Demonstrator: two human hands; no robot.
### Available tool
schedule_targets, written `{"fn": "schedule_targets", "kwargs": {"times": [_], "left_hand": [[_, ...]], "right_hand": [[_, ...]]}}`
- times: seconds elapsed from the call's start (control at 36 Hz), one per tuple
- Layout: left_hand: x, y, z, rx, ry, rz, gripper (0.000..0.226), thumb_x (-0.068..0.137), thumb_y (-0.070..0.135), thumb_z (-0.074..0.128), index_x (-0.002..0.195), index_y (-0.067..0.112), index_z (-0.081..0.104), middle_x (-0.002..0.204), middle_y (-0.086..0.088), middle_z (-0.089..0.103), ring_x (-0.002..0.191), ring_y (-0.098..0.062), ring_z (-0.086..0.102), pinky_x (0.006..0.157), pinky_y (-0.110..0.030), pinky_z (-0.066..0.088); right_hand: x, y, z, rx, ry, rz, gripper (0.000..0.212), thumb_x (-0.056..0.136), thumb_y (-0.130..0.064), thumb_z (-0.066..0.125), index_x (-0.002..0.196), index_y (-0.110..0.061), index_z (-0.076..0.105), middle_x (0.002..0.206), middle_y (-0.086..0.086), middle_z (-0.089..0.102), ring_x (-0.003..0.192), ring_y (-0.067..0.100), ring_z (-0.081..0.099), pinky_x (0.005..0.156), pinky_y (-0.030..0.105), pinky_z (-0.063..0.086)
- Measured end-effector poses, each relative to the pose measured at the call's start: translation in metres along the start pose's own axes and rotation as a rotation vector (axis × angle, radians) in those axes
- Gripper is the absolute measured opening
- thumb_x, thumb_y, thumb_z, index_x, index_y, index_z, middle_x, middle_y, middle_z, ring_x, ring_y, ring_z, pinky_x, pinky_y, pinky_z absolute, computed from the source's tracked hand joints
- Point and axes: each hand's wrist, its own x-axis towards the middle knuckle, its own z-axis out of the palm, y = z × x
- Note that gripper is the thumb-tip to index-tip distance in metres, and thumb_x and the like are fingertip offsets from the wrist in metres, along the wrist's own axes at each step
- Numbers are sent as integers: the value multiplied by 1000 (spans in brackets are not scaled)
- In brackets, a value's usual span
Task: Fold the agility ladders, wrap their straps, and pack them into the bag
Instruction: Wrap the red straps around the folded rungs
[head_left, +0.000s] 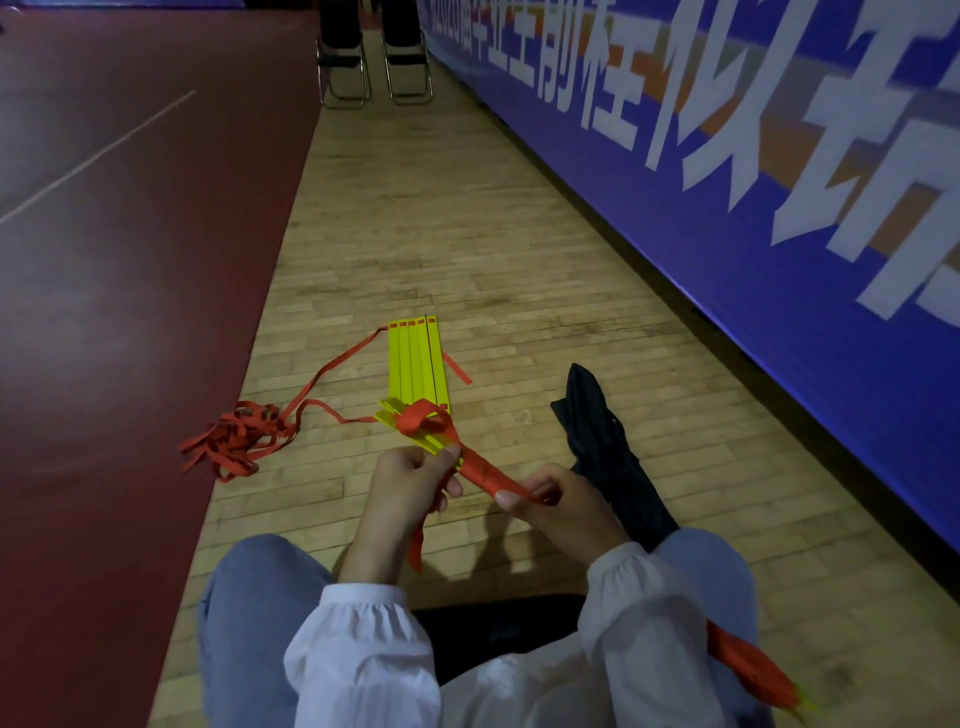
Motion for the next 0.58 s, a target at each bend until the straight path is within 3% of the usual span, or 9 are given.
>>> {"fn": "schedule_targets", "kwargs": {"times": [0.06,0.11,0.19,0.31,0.39,0.5,0.58], "left_hand": [[2,-1,0,2,-2,-3,31,94,10,58,64,2,57,45,0,59,32,-7,42,40,-18,34],[4,-2,0,13,-6,-7,37,93,8,58,56,5,57,47,-5,59,32,-8,42,40,-18,34],[6,-3,-1,34,-15,-3,49,92,9,60,44,12,60,58,-20,59,35,-12,42,43,-22,34],[3,1,0,35,-32,-5,49,93,11,60,44,13,61,66,-25,59,39,-16,42,48,-26,33],[0,3,1,13,-35,-21,43,92,10,59,50,7,61,62,-21,59,36,-13,43,45,-23,35],[-1,4,2,-34,-28,-75,32,92,8,58,60,2,59,47,-4,59,31,-8,42,37,-16,34],[-1,3,1,-28,-25,-94,30,92,11,60,63,3,58,45,-2,58,30,-7,42,36,-15,32]], "right_hand": [[-1,-1,-1,2,17,-4,57,56,-70,66,91,-25,62,93,-8,63,84,5,60,64,17,40],[-1,-2,-2,24,29,-11,48,64,-70,61,87,-28,63,89,-9,63,81,4,60,64,15,38],[0,-2,-4,27,25,-24,21,88,-51,62,83,-30,64,84,-12,63,80,4,60,65,14,38],[1,2,-2,24,37,-33,9,87,-39,67,82,-32,65,83,-11,66,80,6,63,66,15,41],[3,4,0,49,55,-30,12,84,-38,71,88,-27,68,88,-5,70,83,13,67,66,17,44],[2,1,-1,40,95,-53,11,83,-32,74,89,-23,70,85,-10,68,80,4,64,61,8,42],[2,0,-2,16,133,-64,12,80,-31,76,87,-22,71,85,-8,69,81,6,64,64,12,42]]}}
